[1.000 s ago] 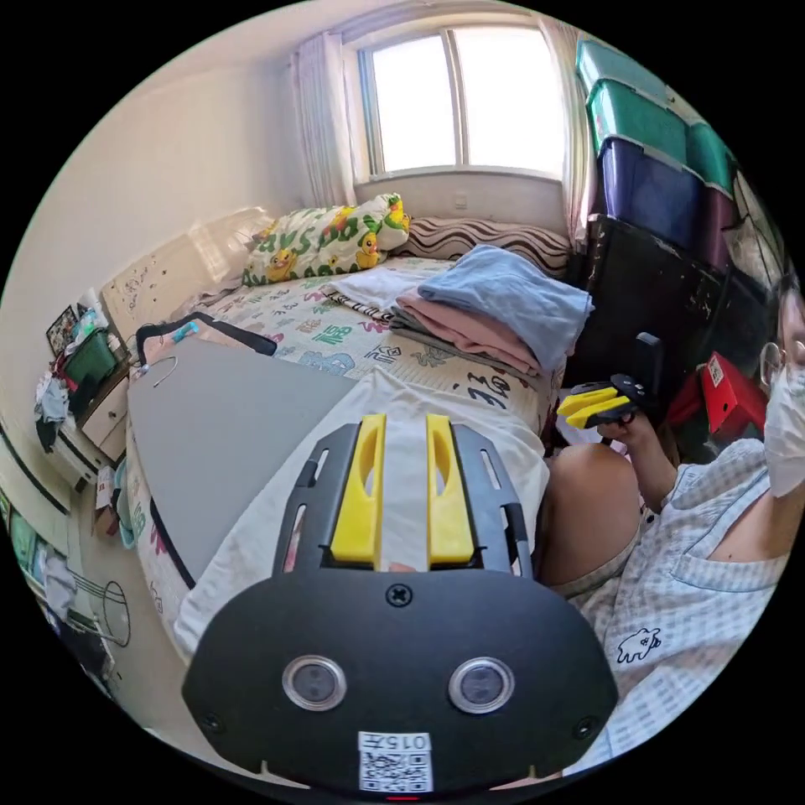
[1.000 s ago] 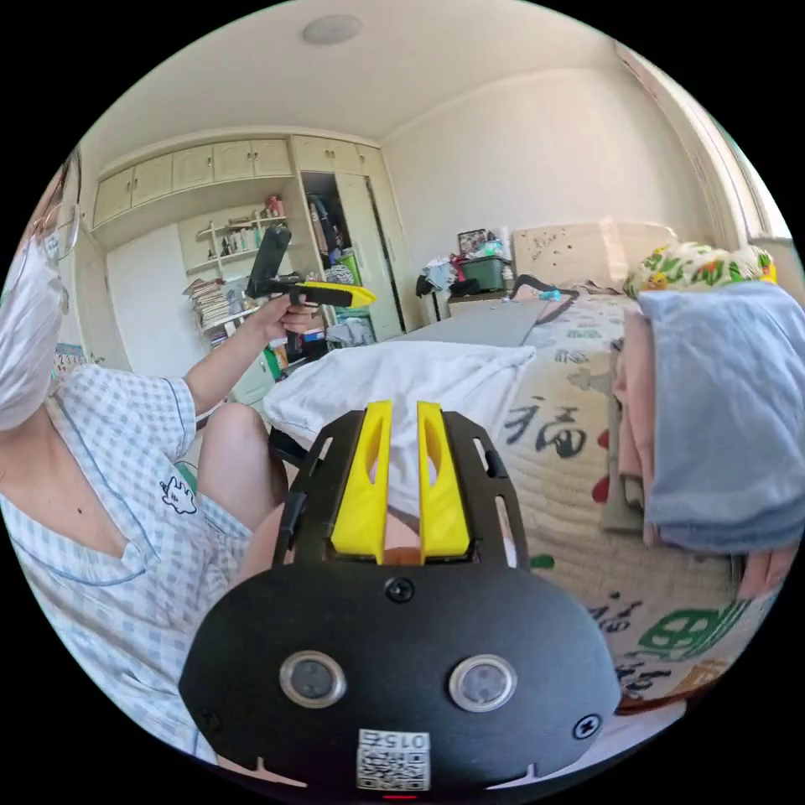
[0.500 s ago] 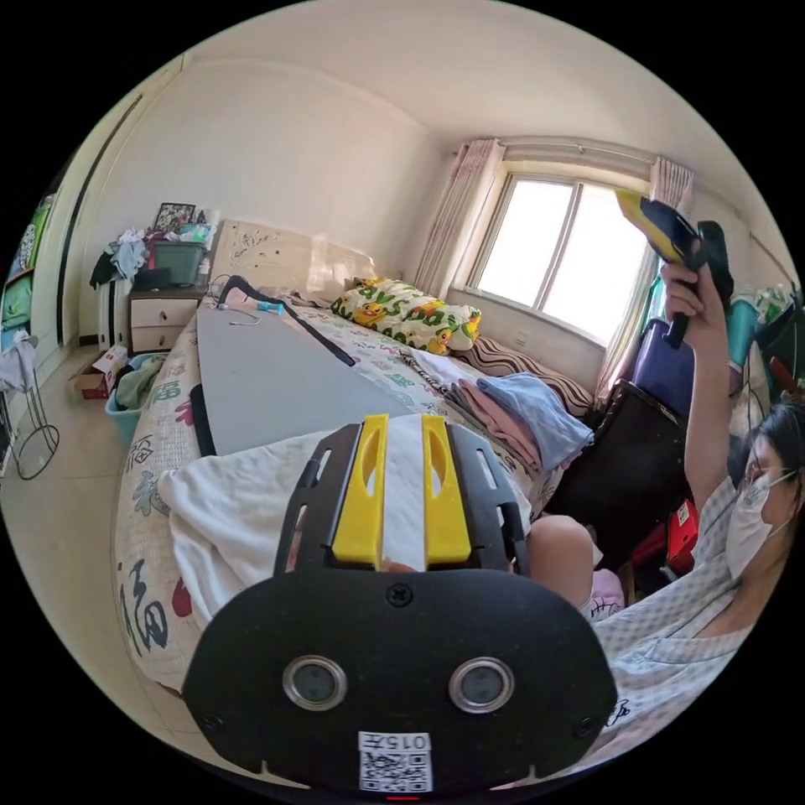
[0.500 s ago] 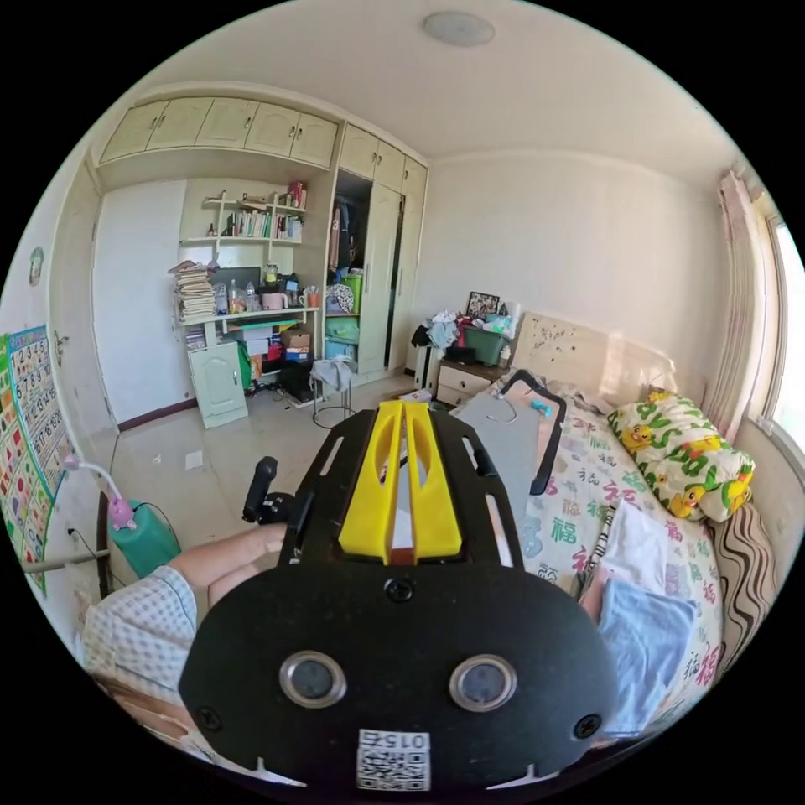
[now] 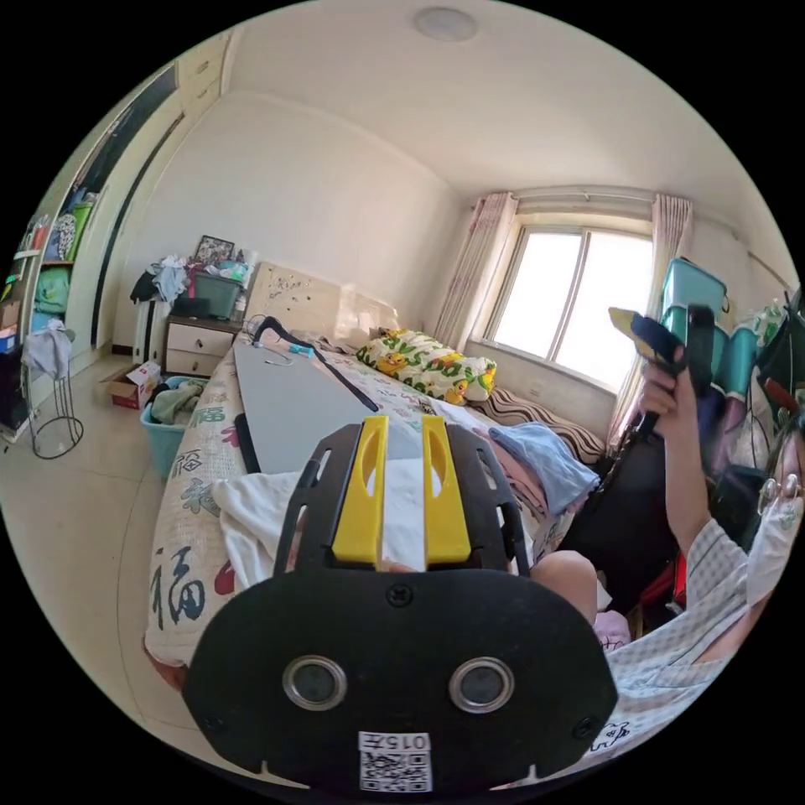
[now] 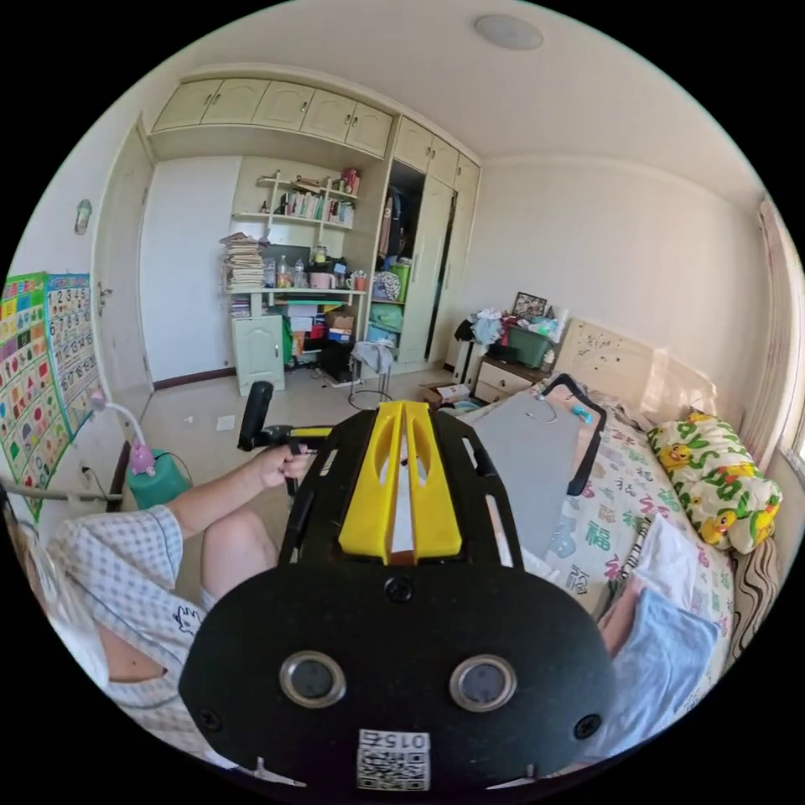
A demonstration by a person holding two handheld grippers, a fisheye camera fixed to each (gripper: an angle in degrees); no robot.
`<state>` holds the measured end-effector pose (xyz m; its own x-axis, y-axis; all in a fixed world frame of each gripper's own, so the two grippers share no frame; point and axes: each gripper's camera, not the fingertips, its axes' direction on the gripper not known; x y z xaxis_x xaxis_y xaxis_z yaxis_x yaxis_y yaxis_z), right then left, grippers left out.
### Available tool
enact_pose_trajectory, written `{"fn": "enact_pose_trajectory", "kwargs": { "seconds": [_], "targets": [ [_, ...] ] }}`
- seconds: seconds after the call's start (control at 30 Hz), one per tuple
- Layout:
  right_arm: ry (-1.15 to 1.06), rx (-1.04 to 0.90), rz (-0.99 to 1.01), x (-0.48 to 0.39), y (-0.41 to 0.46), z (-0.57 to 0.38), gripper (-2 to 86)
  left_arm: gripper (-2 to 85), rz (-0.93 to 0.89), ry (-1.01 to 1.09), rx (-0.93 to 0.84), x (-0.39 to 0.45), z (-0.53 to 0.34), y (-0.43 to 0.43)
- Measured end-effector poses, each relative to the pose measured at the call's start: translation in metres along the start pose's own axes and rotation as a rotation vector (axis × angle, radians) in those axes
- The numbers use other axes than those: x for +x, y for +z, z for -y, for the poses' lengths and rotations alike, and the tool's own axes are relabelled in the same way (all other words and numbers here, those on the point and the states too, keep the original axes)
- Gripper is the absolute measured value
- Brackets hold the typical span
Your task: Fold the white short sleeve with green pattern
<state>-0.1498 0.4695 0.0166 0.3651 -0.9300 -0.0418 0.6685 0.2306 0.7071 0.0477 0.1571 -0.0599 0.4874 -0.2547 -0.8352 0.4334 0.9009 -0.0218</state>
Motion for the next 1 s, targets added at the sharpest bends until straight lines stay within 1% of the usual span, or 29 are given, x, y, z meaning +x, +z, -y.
{"fn": "enact_pose_trajectory", "kwargs": {
  "seconds": [0.07, 0.13, 0.17, 0.23, 0.3, 0.37, 0.4, 0.43, 0.47, 0.53, 0.6, 0.67, 0.73, 0.77, 0.83, 0.9, 1.0],
  "targets": [
    [-0.03, -0.031, 0.069, 0.004, 0.031, -0.034, 4.4, 6.6, 0.075, -0.017, -0.003, -0.009, -0.004, -0.014],
    [-0.048, -0.078, 0.103, 0.005, 0.068, -0.06, 5.9, 6.6, 0.194, 0.02, -0.049, -0.016, -0.009, -0.023],
    [-0.063, -0.136, 0.135, 0.002, 0.094, -0.072, 6.2, 6.7, 0.229, 0.03, -0.064, -0.018, -0.01, -0.023],
    [-0.128, -0.222, 0.203, -0.01, 0.131, -0.081, 7.0, 6.8, 0.362, 0.062, -0.144, -0.029, -0.015, -0.012],
    [-0.247, -0.295, 0.292, -0.037, 0.166, -0.083, 9.7, 7.2, 0.403, 0.056, -0.213, -0.044, -0.016, 0.002],
    [-0.33, -0.327, 0.327, -0.056, 0.184, -0.08, 10.9, 7.9, 0.401, 0.041, -0.306, -0.06, -0.015, 0.02],
    [-0.361, -0.339, 0.34, -0.064, 0.196, -0.077, 11.3, 8.3, 0.404, 0.068, -0.376, -0.069, -0.016, 0.033],
    [-0.375, -0.348, 0.346, -0.067, 0.202, -0.075, 11.4, 8.6, 0.418, 0.088, -0.449, -0.078, -0.016, 0.048],
    [-0.391, -0.37, 0.359, -0.071, 0.214, -0.073, 12.0, 8.6, 0.417, 0.092, -0.48, -0.082, -0.017, 0.056],
    [-0.389, -0.42, 0.378, -0.071, 0.231, -0.072, 12.8, 9.0, 0.378, 0.116, -0.584, -0.096, -0.02, 0.086],
    [-0.39, -0.486, 0.389, -0.069, 0.25, -0.073, 13.4, 9.2, 0.387, 0.122, -0.604, -0.104, -0.018, 0.106],
    [-0.403, -0.51, 0.374, -0.069, 0.259, -0.072, 13.4, 9.4, 0.368, 0.127, -0.612, -0.111, -0.015, 0.123],
    [-0.407, -0.522, 0.357, -0.069, 0.266, -0.071, 13.2, 9.8, 0.341, 0.202, -0.699, -0.113, -0.017, 0.151],
    [-0.413, -0.516, 0.341, -0.069, 0.27, -0.07, 12.6, 9.9, 0.339, 0.223, -0.714, -0.112, -0.017, 0.158],
    [-0.414, -0.492, 0.307, -0.067, 0.274, -0.068, 10.7, 9.4, 0.273, 0.261, -0.671, -0.105, -0.013, 0.166],
    [-0.42, -0.468, 0.272, -0.061, 0.277, -0.065, 6.6, 8.1, 0.248, 0.261, -0.646, -0.102, -0.012, 0.17],
    [-0.371, -0.453, 0.331, -0.045, 0.272, -0.059, 3.3, 3.9, 0.204, 0.263, -0.651, -0.1, -0.018, 0.172]
  ]
}}
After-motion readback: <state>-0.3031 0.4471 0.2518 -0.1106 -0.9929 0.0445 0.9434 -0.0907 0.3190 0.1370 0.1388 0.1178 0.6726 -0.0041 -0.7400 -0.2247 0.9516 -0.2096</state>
